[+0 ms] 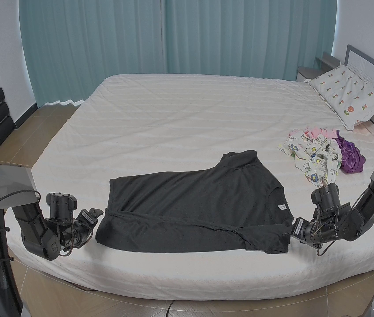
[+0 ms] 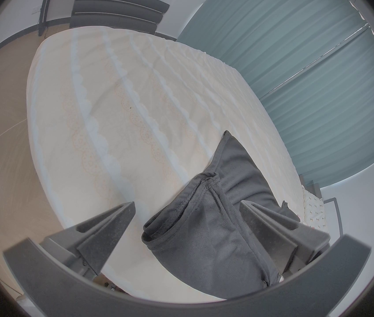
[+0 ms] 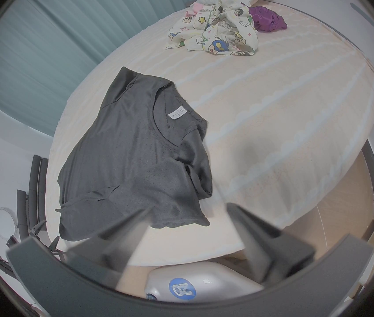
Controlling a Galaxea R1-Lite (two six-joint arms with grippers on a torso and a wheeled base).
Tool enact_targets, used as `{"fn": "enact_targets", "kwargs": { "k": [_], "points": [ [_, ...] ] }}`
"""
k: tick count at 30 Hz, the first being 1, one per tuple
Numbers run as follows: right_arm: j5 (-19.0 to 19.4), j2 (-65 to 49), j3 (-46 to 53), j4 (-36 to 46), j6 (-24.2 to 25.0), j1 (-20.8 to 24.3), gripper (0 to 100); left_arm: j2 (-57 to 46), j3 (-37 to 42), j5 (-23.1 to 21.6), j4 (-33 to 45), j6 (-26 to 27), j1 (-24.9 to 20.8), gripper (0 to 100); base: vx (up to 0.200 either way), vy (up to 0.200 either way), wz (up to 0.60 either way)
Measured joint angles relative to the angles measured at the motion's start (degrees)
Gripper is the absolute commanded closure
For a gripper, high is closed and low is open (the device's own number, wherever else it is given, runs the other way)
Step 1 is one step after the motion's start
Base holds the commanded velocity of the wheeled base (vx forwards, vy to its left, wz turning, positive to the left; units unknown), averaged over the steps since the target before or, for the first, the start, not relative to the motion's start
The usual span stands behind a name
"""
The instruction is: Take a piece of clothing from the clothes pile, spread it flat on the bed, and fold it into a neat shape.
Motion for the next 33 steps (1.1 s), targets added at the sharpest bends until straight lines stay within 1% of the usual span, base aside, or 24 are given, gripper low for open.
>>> {"fn": "enact_targets", "kwargs": {
  "k": [10, 15, 25, 26, 29, 33],
  "points": [
    [0.38, 1.9, -5.02, -0.29, 0.5, -0.38, 0, 0.0, -0.02, -0.02, -0.02, -0.09, 0.0, 0, 0.0, 0.0, 0.0],
    [2.47, 4.28, -7.7, -0.76, 0.63, -0.66, 0, 0.0, -0.1, 0.0, -0.02, -0.09, 0.0, 0, 0.0, 0.0, 0.0],
    [4.72, 10.24, -10.05, -9.72, 0.71, -1.38, 0, 0.0, -0.11, 0.0, -0.02, -0.09, 0.0, 0, 0.0, 0.0, 0.0],
    [5.0, 10.7, -10.18, -10.03, 0.72, -1.49, 100, 0.0, -0.1, -0.02, -0.02, -0.06, 0.0, 0, 0.0, 0.0, 0.0],
    [5.99, 11.62, -10.4, -10.15, 0.74, -1.62, 100, 0.0, -0.1, 0.0, -0.02, -0.09, 0.0, 0, 0.0, 0.0, 0.0],
    [6.06, 12.11, -10.45, -10.15, 0.68, -2.3, 100, 0.0, -0.07, 0.0, 0.0, -0.09, 0.0, 0, 0.0, 0.0, 0.0]
  ]
}}
